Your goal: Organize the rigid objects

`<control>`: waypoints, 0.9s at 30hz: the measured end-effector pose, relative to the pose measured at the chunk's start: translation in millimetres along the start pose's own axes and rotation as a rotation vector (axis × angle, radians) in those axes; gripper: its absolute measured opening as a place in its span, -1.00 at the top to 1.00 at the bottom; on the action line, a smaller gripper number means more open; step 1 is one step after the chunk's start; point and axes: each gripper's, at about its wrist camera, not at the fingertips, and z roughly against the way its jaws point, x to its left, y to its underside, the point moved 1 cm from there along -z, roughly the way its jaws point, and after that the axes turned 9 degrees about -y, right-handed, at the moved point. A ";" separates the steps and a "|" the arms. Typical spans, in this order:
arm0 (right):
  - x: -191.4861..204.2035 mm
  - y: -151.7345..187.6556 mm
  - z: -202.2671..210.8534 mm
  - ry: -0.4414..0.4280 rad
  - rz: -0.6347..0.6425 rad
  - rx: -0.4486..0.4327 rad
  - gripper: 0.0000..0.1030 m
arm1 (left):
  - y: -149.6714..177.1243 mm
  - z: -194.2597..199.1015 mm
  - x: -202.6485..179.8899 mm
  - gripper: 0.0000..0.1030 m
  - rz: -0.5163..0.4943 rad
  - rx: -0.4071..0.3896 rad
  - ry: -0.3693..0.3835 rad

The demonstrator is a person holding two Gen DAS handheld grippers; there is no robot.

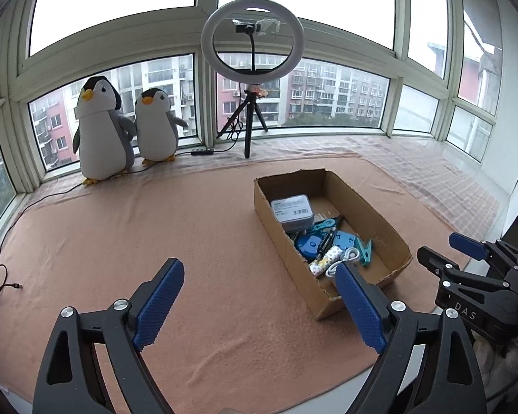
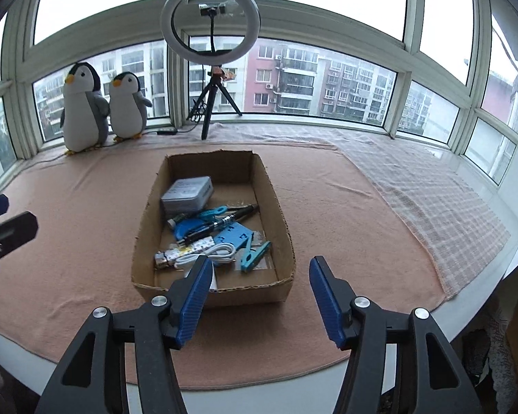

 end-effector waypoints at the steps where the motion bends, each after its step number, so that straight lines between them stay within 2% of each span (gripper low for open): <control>1: 1.6 -0.7 4.3 -0.014 -0.005 -0.007 -0.05 | -1.1 1.9 -2.5 -0.79 -0.002 -0.006 0.000; 8: 9.9 -3.6 20.9 -0.048 -0.016 -0.039 -0.06 | -3.5 7.2 -16.2 -0.80 -0.017 -0.010 0.017; 11: 13.3 -4.1 23.2 -0.057 -0.018 -0.044 -0.06 | -3.0 9.2 -17.6 -0.86 -0.017 -0.011 0.016; 27: 22.7 -6.1 25.5 -0.081 -0.013 -0.055 -0.07 | -2.0 11.0 -4.5 -0.92 0.007 -0.020 -0.009</control>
